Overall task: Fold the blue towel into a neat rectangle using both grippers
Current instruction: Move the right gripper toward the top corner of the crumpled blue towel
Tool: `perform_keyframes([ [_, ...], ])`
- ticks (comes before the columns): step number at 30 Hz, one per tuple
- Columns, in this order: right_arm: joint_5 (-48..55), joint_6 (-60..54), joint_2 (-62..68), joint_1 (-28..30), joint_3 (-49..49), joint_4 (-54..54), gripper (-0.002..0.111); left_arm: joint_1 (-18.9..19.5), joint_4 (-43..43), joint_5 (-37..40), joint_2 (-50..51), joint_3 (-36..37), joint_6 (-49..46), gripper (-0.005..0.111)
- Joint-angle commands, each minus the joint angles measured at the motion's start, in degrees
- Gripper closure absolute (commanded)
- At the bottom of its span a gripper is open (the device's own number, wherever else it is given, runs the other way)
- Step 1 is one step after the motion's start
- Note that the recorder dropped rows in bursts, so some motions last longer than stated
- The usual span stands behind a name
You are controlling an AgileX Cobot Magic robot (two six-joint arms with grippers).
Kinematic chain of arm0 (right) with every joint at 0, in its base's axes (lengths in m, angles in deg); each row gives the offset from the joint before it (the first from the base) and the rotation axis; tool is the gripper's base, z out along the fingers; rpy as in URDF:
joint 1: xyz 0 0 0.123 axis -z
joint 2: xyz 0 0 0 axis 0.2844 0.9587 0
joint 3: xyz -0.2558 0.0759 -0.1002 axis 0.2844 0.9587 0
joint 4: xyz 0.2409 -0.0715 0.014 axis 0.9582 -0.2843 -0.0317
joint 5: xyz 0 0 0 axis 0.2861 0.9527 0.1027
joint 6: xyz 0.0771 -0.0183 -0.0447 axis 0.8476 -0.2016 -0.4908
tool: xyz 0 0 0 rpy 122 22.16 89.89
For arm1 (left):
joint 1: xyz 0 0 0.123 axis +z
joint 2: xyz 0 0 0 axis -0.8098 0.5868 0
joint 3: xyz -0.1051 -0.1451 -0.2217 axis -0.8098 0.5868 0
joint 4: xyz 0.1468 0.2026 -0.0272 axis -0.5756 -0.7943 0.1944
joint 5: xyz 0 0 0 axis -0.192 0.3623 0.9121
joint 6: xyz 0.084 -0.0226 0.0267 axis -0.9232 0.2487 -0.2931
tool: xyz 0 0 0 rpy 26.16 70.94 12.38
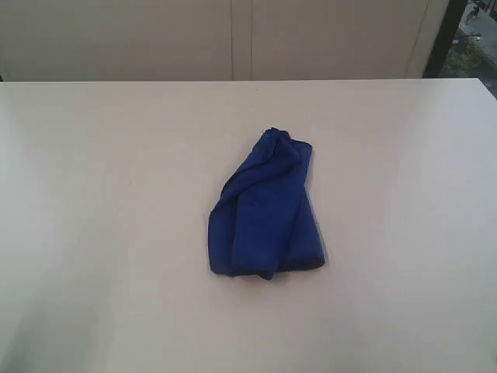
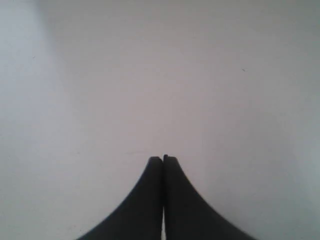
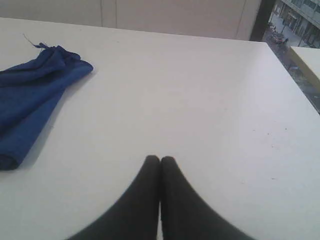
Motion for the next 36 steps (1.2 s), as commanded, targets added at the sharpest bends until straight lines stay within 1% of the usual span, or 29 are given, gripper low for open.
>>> perform_keyframes([
  [1,-0.9,-0.3,-0.3,0.4,0.3,0.1,0.108,0.1,0.2,0.2,-0.3,0.3,0.0,0.107],
  [11,-0.9,-0.3,-0.3,0.4,0.3,0.1,0.108,0.1,0.2,0.2,-0.3,0.3,0.0,0.107],
  [15,-3.8,-0.3,-0.3,0.4,0.3,0.1,0.108,0.1,0.2,0.2,-0.3,0.3,0.0,0.107],
  [18,-10.4,-0.3,-0.3,0.4,0.3,0.1,0.108,0.1,0.2,0.2,-0.3,0.3,0.0,0.107],
  [20,-16.9,-0.3,-0.3,0.4,0.3,0.1,0.108,0.1,0.2,0.2,-0.3,0.3,0.0,0.107],
  [21,-23.8,-0.3,-0.3,0.4,0.3,0.1,0.108,0.1,0.2,0.2,-0.3,0.3,0.0,0.107],
  [23,-31.0,-0.3,-0.3,0.4,0.3,0.1,0.108,0.1,0.2,0.2,-0.3,0.3,0.0,0.107],
  [30,-42.4,-0.3,-0.3,0.4,0.3,0.1,0.108,0.1,0.2,0.2,-0.3,0.3,0.0,0.107],
  [36,-42.7,-0.7,-0.3,0.4,0.3,0.3,0.108,0.1,0.2,0.2,-0.3,0.3,0.0,0.107],
])
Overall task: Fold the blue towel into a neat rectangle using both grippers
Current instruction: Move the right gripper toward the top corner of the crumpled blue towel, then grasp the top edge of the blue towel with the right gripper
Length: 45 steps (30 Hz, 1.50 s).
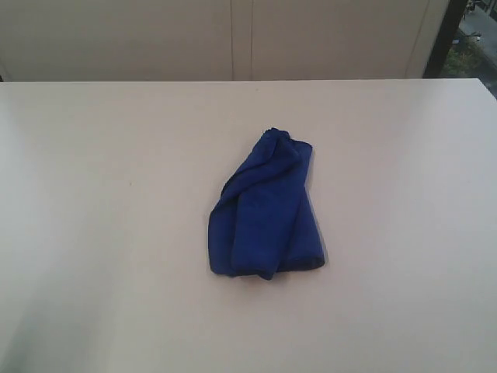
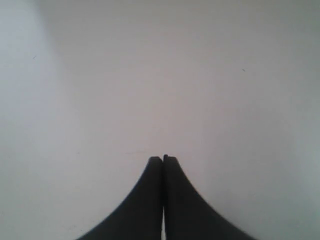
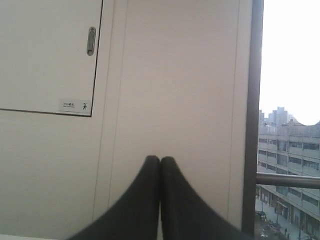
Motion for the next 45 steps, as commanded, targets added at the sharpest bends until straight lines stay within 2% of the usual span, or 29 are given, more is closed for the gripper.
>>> perform_keyframes([
  [1,-0.8,-0.6,-0.3,0.4,0.3,0.3,0.108,0.1,0.2,0.2,-0.3,0.3,0.0,0.107],
  [3,2.2,-0.6,-0.3,0.4,-0.9,0.3,0.108,0.1,0.2,0.2,-0.3,0.3,0.0,0.107],
  [8,21.6,-2.3,1.5,0.4,-11.9,0.3,0.108,0.1,0.2,0.2,-0.3,0.3,0.0,0.107],
  [13,38.1,5.5,12.9,0.3,-26.2,0.5,0.108,0.1,0.2,0.2,-0.3,0.3,0.0,0.107],
  [20,56.0,5.5,31.4,0.3,-44.1,0.5,0.108,0.1,0.2,0.2,-0.3,0.3,0.0,0.107],
  [23,56.5,5.4,37.6,0.3,-47.1,0.5,0.108,0.1,0.2,0.2,-0.3,0.3,0.0,0.107],
  [30,54.3,5.5,49.0,0.3,-46.9,3.5,0.108,0.1,0.2,0.2,-0.3,0.3,0.0,0.107],
  [35,53.7,3.3,58.5,0.3,-46.9,15.4,0.108,0.1,0.2,0.2,-0.3,0.3,0.0,0.107],
  [39,52.9,-7.0,68.2,0.1,-46.9,29.2,0.108,0.1,0.2,0.2,-0.3,0.3,0.0,0.107],
  [45,46.2,-19.5,81.6,-4.5,-47.7,49.5,0.108,0.1,0.2,0.2,-0.3,0.3,0.0,0.107],
])
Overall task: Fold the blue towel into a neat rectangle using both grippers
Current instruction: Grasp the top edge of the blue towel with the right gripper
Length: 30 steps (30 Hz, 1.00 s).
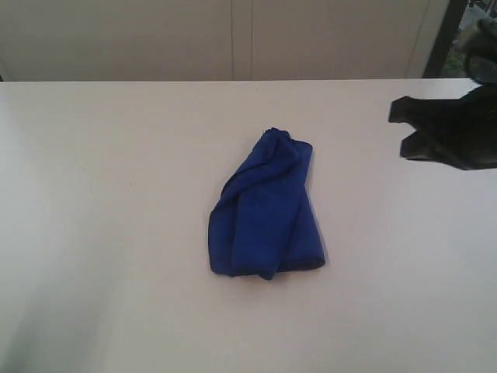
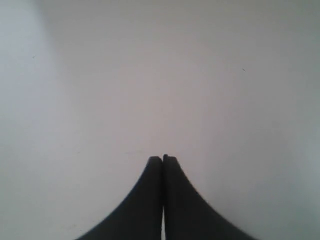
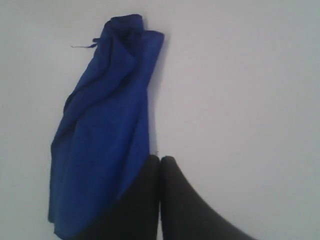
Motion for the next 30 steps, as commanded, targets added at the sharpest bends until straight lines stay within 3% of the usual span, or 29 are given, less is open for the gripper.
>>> perform_keyframes([
  [1,-5.7,-10.7,8.6,-3.4,-1.6,15.9,0.108,0.1,0.2,0.2,-0.3,0.3,0.0,0.107],
  [9,-5.7,-17.0,23.6,-6.1,-13.0,28.8,0.105,0.1,0.2,0.2,-0.3,0.3,0.0,0.107],
  [18,-5.4,-18.0,38.4,-6.3,-21.8,34.8,0.073,0.1,0.2,0.2,-0.3,0.3,0.0,0.107],
  [30,-3.8,-18.6,45.6,-7.2,-26.2,40.0,0.072,0.1,0.2,0.2,-0.3,0.3,0.0,0.107],
])
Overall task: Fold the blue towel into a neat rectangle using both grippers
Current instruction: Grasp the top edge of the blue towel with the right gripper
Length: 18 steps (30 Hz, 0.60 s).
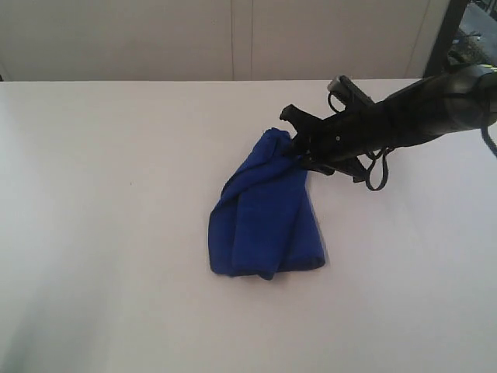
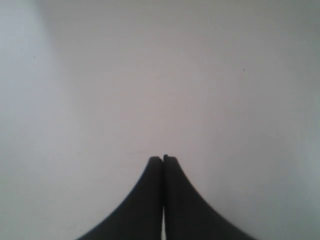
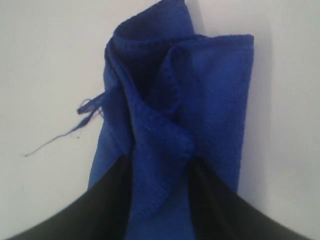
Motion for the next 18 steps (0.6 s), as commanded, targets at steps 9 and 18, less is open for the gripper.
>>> perform_keyframes([
  [9,0.3,-0.8,1.2,-0.1,-2.9,4.3,0.072,0.1,0.2,0.2,-0.3,0.3,0.0,0.107],
  [18,-3.1,-2.9,1.2,-0.1,-2.9,4.2,0.098,0.1,0.2,0.2,-0.3,0.3,0.0,0.107],
])
